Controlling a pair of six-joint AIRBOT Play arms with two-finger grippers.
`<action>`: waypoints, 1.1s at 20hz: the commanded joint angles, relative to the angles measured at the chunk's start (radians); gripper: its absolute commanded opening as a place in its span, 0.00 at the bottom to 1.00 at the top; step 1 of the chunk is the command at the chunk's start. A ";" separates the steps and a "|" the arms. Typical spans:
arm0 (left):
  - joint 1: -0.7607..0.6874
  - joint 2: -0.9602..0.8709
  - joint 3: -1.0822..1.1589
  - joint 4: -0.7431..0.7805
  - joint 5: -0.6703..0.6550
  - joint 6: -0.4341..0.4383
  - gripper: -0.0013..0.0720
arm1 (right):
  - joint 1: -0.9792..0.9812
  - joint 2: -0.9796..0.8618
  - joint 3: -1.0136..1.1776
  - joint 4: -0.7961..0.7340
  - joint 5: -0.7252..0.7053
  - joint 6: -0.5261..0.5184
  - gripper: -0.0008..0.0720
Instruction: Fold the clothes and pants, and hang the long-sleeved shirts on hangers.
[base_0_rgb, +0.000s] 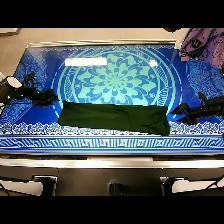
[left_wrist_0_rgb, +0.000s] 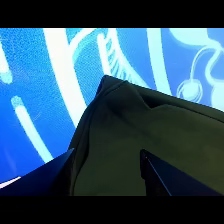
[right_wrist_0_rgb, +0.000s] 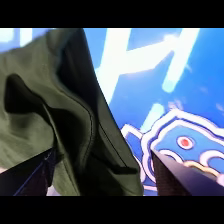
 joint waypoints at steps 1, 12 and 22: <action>0.002 0.003 0.001 0.003 -0.011 0.000 0.68 | -0.016 -0.076 -0.023 0.089 -0.016 -0.073 0.95; 0.002 0.003 0.001 -0.009 -0.010 -0.011 0.68 | 0.201 -0.099 -0.070 0.126 0.048 -0.102 0.30; -0.328 -0.105 0.001 -0.310 0.147 -0.011 0.04 | 0.192 0.234 0.088 -0.112 -0.052 0.272 0.05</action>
